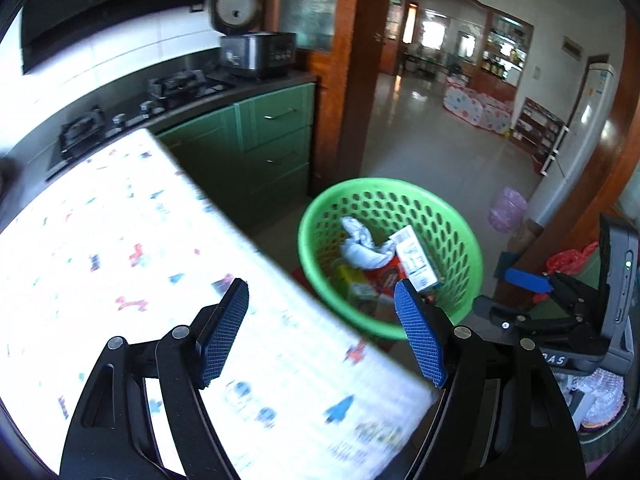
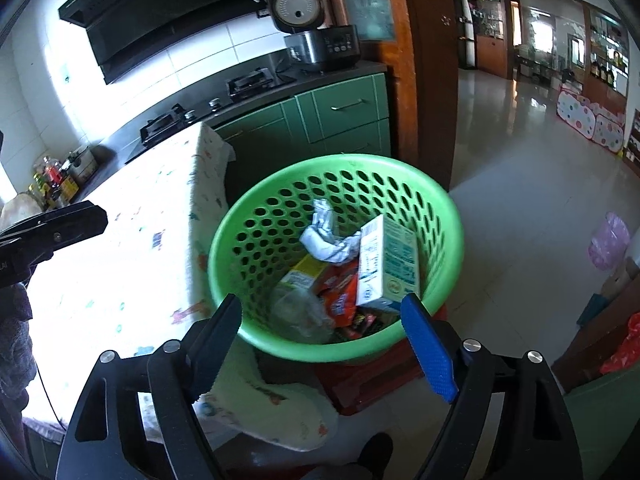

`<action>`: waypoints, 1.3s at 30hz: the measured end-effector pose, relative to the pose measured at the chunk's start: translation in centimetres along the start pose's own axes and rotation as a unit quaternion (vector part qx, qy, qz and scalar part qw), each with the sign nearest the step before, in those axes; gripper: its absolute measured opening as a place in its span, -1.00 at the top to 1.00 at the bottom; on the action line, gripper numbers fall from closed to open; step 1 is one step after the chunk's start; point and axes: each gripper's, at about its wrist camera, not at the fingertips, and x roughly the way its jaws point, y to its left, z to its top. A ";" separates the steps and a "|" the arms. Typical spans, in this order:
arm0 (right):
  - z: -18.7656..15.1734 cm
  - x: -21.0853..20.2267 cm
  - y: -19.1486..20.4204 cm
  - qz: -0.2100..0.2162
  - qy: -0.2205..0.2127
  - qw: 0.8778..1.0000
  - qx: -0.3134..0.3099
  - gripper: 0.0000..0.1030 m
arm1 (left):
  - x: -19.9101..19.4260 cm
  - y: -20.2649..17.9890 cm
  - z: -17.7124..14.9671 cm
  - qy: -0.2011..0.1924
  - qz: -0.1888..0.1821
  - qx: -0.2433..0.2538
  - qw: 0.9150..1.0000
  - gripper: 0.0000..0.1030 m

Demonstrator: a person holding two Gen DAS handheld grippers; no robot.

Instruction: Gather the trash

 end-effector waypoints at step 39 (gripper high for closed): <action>-7.3 -6.9 14.9 0.030 -0.037 0.995 -0.087 -0.82 | -15.7 10.1 -16.3 -0.088 0.178 -0.117 0.973 -0.89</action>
